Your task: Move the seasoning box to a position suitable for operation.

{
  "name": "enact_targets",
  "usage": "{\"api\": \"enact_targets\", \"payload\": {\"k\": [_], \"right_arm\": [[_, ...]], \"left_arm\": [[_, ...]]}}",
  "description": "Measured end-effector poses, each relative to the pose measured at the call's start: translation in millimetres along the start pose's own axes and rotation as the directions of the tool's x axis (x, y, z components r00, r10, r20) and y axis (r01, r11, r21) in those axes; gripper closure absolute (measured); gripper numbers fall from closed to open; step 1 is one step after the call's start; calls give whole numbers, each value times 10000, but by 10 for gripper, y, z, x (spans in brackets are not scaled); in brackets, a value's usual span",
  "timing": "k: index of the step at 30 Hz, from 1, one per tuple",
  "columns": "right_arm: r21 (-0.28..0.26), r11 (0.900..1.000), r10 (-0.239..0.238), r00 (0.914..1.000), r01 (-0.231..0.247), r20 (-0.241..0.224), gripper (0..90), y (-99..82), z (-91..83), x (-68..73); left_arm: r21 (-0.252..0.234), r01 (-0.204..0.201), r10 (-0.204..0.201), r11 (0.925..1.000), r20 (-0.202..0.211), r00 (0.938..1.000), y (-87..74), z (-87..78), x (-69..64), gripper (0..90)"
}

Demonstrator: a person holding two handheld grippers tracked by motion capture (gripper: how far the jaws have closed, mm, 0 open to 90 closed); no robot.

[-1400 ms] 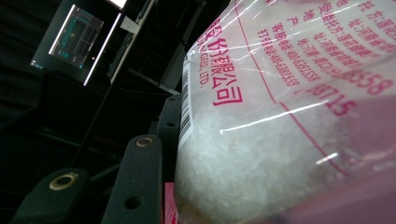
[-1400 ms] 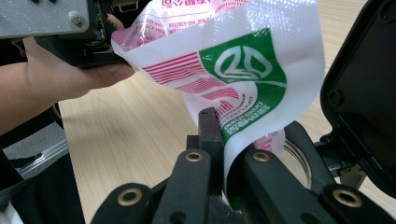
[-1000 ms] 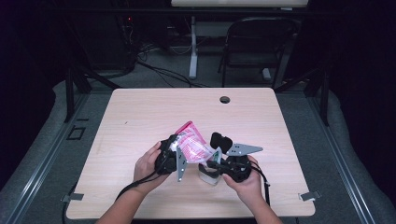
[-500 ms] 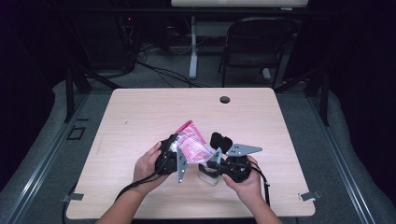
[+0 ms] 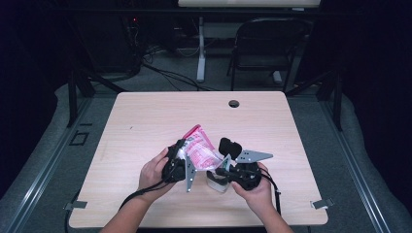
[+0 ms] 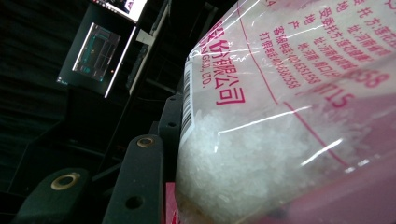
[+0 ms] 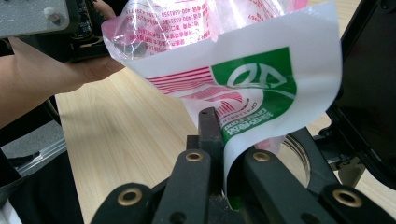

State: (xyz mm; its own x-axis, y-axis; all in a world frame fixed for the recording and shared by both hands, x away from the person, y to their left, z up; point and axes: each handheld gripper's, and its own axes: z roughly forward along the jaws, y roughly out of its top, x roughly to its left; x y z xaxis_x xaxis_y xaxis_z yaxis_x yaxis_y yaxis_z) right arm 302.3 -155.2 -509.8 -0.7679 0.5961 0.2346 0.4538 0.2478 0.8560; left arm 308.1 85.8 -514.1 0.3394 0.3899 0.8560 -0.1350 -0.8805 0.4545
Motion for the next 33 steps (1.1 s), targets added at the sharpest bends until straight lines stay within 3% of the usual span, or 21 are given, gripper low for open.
{"api": "enact_targets", "payload": {"k": [33], "right_arm": [[-26,10000,11,10000,-10,67,900,-16,-8,2]], "left_arm": [[-21,-806,804,9967,-504,9955,32,-36,-36,661]]}}
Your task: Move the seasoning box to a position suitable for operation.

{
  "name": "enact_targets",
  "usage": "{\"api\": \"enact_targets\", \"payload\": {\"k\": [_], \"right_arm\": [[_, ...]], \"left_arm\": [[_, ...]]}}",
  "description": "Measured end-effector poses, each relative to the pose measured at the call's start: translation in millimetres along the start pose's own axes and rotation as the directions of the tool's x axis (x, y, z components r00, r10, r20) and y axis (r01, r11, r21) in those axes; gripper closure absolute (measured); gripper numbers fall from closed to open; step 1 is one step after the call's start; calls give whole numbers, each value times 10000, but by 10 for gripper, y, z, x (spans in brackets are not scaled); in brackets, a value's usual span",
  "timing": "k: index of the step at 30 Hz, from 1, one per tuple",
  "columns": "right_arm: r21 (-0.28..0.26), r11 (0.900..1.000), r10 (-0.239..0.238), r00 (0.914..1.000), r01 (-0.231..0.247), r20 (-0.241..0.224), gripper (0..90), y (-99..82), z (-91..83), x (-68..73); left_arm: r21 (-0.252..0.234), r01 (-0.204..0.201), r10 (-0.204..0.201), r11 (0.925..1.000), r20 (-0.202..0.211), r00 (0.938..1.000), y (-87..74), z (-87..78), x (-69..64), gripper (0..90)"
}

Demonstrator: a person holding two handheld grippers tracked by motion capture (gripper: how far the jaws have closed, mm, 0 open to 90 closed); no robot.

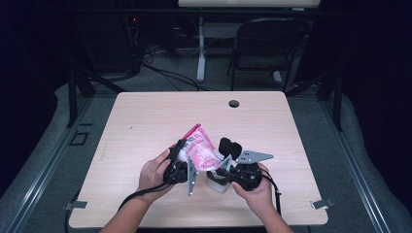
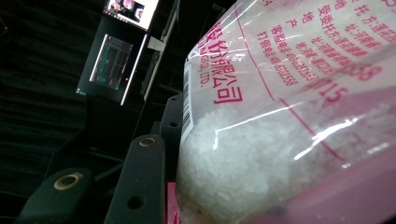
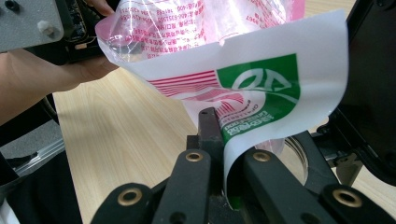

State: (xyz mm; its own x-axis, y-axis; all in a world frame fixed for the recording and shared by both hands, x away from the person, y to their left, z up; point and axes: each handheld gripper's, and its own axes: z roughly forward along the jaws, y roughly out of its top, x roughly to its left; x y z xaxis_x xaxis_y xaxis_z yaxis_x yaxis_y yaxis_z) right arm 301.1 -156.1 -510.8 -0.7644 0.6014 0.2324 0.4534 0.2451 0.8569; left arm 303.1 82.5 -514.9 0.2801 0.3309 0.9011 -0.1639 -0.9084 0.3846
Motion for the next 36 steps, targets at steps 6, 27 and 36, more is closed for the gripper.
{"api": "enact_targets", "payload": {"k": [6,27,36], "right_arm": [[14,10000,-14,10000,14,52,900,0,-7,-1],[-27,9998,207,9998,-208,-65,900,-8,-4,-8],[25,9993,374,9987,-373,-353,900,20,45,-25]], "left_arm": [[-30,-149,148,9999,-78,9999,2,-2,-7,663],[-89,-463,461,9989,-240,9987,32,-18,24,670],[-74,-576,573,9983,-355,9977,9,-28,60,672]]}}
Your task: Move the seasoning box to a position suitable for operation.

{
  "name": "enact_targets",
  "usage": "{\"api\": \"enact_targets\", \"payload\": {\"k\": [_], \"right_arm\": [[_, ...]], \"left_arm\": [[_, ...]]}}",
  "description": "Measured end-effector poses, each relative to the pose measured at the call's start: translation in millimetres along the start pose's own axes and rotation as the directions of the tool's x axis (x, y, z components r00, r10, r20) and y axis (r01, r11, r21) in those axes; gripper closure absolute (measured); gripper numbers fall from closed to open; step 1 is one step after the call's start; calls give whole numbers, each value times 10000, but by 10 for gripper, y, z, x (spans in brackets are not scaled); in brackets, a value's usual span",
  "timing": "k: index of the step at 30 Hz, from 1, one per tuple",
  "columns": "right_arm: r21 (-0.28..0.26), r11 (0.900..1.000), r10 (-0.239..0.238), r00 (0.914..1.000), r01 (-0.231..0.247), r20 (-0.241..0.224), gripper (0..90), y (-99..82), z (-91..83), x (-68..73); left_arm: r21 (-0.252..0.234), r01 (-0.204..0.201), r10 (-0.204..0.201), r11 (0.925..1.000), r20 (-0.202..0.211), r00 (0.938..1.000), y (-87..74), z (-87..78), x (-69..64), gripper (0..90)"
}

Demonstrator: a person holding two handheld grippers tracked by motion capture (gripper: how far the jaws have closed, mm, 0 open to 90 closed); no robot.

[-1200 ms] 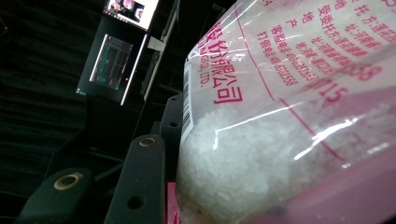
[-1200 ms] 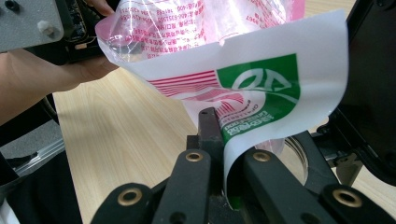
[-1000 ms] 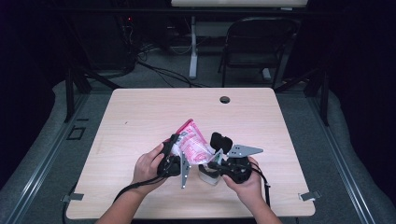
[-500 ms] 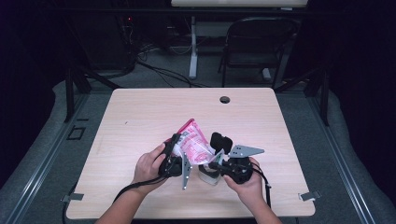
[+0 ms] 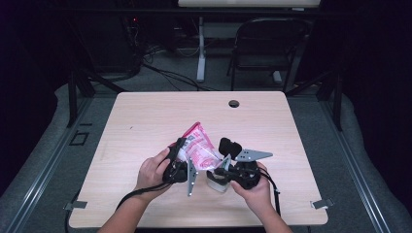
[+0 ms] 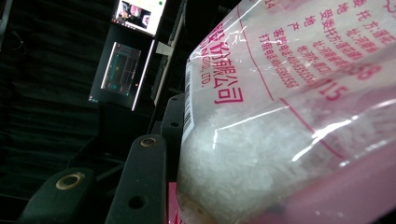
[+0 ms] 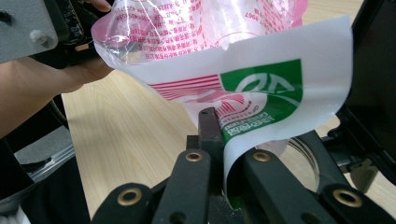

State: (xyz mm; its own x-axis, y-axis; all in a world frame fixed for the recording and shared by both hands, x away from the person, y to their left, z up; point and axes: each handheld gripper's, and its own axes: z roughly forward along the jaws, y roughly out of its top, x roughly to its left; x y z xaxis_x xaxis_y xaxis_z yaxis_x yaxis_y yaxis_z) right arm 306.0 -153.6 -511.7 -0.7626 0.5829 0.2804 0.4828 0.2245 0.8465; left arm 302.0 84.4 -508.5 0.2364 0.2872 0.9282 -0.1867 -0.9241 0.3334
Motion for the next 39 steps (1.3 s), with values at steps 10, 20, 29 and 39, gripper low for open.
{"api": "enact_targets", "payload": {"k": [10,20,29,39], "right_arm": [[-27,9999,145,9998,-145,-117,900,-10,43,-5],[58,9999,154,9998,-153,-159,900,-21,55,-25],[77,9999,95,9999,-94,-130,900,-25,54,-24],[-23,9999,128,9999,-128,-98,900,-41,64,-12]], "left_arm": [[18,-89,89,10000,-62,9999,0,-8,6,674],[18,-86,87,10000,-81,9999,-1,-8,9,677],[-29,-81,81,10000,-131,9999,3,-13,6,677],[-43,-36,35,10000,-145,9999,11,-25,1,677]]}}
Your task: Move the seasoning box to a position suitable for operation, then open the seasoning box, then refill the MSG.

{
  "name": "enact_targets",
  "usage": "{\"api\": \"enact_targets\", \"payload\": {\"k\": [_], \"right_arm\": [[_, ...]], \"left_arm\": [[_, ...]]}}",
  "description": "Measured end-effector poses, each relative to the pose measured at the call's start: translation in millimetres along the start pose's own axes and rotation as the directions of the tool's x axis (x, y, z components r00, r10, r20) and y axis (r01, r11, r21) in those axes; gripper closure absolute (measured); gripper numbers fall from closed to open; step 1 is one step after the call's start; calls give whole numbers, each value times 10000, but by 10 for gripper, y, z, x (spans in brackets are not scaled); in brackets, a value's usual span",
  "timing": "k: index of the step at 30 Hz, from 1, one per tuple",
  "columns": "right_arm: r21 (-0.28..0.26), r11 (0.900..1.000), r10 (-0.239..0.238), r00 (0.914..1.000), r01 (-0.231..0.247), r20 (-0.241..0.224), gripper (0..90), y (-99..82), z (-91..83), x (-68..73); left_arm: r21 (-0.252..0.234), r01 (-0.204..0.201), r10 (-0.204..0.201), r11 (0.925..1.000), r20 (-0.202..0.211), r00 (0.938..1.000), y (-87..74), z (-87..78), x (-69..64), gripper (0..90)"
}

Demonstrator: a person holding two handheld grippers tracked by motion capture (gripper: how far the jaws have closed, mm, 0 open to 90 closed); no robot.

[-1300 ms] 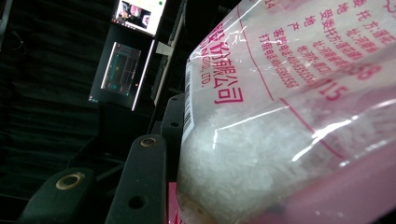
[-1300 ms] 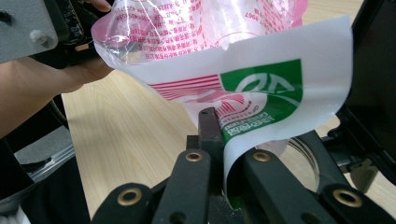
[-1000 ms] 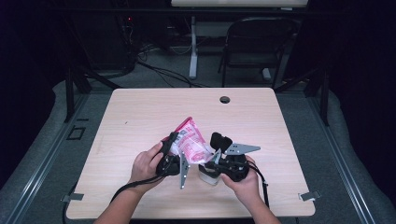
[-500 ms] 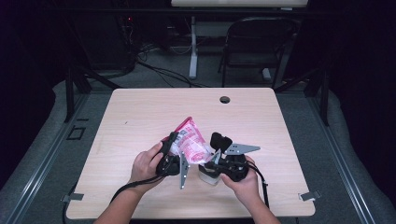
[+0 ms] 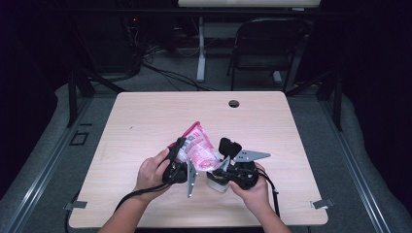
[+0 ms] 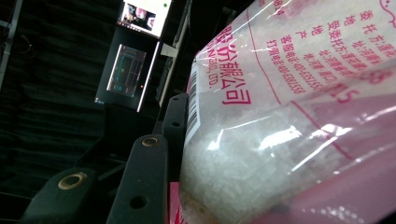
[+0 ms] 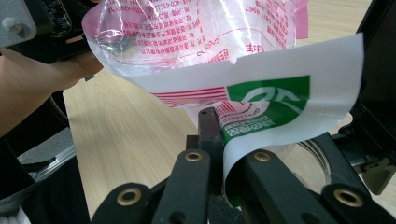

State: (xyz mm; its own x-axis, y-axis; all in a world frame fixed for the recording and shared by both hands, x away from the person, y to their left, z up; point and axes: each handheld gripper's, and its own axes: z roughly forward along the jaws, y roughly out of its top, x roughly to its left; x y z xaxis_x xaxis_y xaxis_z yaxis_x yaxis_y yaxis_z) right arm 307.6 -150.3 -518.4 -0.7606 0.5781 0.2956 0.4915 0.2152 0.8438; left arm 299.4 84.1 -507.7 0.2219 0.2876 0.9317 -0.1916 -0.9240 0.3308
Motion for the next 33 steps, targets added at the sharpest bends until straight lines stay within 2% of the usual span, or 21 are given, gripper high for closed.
{"api": "enact_targets", "payload": {"k": [18,33], "right_arm": [[44,10000,-68,10000,68,-14,900,1,10,0],[-5,10000,-37,10000,37,14,900,-1,7,2]], "left_arm": [[22,-309,309,9995,-215,9993,28,-28,18,678],[-19,-399,398,9992,-331,9987,45,-39,12,678]]}}
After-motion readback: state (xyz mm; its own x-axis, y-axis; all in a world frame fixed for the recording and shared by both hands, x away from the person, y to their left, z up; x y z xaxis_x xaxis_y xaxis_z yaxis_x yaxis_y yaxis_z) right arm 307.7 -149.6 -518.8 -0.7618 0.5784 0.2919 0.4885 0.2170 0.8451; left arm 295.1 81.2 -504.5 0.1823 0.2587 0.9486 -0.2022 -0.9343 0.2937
